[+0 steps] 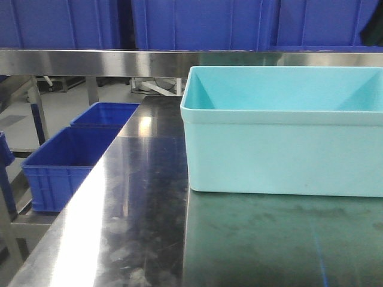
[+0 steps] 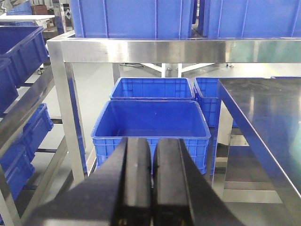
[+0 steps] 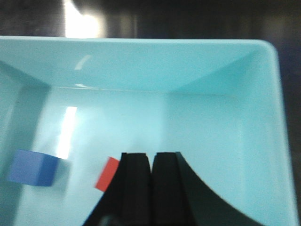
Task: Pick red cube and place on left shelf
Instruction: 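Move the right gripper down over the red cube in the light-teal bin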
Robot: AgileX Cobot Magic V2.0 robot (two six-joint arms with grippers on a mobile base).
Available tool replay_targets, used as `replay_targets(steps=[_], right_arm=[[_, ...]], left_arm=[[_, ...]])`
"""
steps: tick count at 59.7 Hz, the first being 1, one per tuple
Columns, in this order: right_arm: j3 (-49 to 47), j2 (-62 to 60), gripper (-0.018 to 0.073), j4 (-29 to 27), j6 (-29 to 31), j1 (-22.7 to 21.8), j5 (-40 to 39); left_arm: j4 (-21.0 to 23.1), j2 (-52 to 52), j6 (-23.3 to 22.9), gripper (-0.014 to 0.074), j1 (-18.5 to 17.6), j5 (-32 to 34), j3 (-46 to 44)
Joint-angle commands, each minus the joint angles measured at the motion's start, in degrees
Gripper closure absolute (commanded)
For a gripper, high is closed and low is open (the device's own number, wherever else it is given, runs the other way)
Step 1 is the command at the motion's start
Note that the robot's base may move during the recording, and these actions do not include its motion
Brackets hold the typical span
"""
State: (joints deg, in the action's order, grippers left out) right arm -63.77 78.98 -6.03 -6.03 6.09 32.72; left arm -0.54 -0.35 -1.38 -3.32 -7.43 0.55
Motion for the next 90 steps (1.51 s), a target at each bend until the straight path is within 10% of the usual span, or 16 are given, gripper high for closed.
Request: replay_targets(steps=[1,19,90], right_arm=[[-3.5,-0.4,0.0475,-1.4,0.1,1.2,-2.5],[-4.6,4.7,-0.0053,-1.4,0.1,5.3,-3.0],[-4.6,15.6,-0.0053,-1.3,0.1,5.8,-3.6]], left_arm=[[0.2,-0.9,0.0,0.0495,-0.2,5.0,1.3],[0.2,-0.9,0.0,0.0495,-0.2,5.0,1.3],[0.2,-0.9,0.0,0.0495,-0.2,5.0,1.3]])
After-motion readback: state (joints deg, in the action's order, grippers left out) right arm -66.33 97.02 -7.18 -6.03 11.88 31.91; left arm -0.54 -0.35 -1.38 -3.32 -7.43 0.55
